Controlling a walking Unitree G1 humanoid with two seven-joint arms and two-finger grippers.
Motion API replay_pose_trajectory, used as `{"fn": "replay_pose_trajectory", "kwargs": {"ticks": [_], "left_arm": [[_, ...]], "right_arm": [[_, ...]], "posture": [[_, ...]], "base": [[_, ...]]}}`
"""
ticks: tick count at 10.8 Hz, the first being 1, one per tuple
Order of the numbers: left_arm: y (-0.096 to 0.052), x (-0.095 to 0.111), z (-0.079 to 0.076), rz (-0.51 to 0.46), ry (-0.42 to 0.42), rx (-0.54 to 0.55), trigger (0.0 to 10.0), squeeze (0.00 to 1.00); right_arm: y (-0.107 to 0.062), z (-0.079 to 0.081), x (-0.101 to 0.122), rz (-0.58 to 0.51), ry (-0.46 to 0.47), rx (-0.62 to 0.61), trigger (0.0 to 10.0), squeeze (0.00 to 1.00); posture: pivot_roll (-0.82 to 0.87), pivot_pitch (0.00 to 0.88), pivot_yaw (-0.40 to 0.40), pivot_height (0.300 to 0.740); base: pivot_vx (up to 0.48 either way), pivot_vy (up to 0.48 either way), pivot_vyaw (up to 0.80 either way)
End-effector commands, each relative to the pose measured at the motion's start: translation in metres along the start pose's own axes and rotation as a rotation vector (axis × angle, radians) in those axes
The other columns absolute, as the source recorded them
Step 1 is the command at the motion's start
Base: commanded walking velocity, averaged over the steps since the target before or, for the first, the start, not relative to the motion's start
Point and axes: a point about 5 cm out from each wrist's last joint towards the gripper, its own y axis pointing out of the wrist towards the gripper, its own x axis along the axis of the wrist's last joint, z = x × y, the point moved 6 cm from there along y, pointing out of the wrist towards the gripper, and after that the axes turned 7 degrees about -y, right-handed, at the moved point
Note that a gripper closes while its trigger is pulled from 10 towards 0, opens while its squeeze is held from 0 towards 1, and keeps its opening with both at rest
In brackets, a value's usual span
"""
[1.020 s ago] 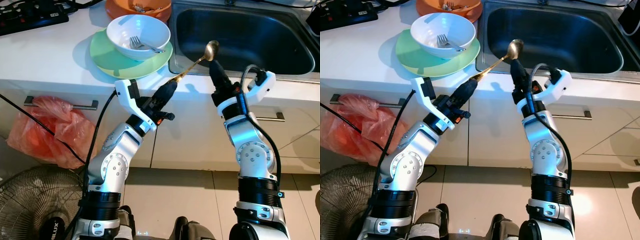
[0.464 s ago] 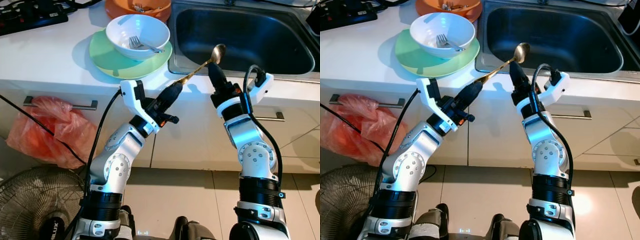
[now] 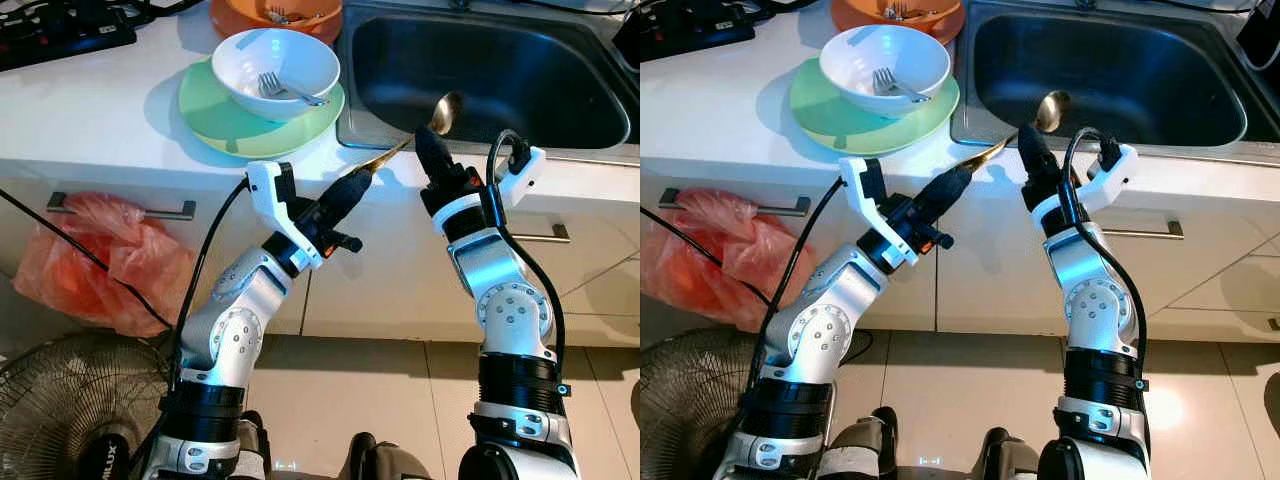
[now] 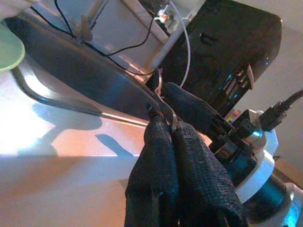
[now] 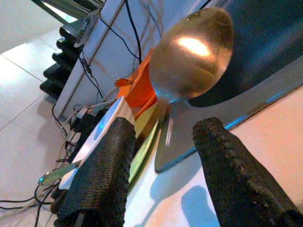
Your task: Kitchen organization
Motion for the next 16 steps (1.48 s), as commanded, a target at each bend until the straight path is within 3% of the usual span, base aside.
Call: {"fn": "replay_pose_trajectory", "kwargs": {"ticks": [1, 8, 9, 10, 11, 16], "left_arm": [[0.002, -0.004, -0.008, 0.021, 0.011, -0.036, 10.0, 0.00], [-0.004, -0.016, -0.009, 0.080, 0.019, -0.058, 10.0, 0.00], [-0.004, -0.016, -0.009, 0.081, 0.023, -0.057, 10.0, 0.00], [-0.004, -0.015, -0.009, 0.080, 0.024, -0.057, 10.0, 0.00], [-0.004, -0.015, -0.009, 0.077, 0.025, -0.057, 10.0, 0.00], [-0.002, -0.017, -0.013, 0.085, 0.037, -0.073, 10.0, 0.00]], "right_arm": [[0.002, 0.004, 0.008, -0.022, 0.011, 0.013, 10.0, 0.00], [0.004, 0.005, 0.011, -0.033, 0.026, 0.009, 10.0, 0.00], [0.004, 0.005, 0.011, -0.032, 0.028, 0.012, 4.0, 0.00], [0.004, 0.005, 0.010, -0.031, 0.030, 0.013, 0.6, 0.00], [0.004, 0.006, 0.010, -0.030, 0.033, 0.017, 0.0, 0.00], [0.004, 0.007, 0.009, -0.029, 0.047, 0.027, 0.0, 0.00]], "posture": [[0.18, 0.206, -0.057, 0.740], [0.18, 0.202, -0.064, 0.740], [0.18, 0.205, -0.065, 0.740], [0.18, 0.207, -0.065, 0.740], [0.18, 0.209, -0.066, 0.740], [0.18, 0.210, -0.065, 0.740]], "base": [[0.000, 0.000, 0.00], [0.000, 0.000, 0.00], [0.000, 0.000, 0.00], [0.000, 0.000, 0.00], [0.000, 0.000, 0.00], [0.000, 0.000, 0.00]]}}
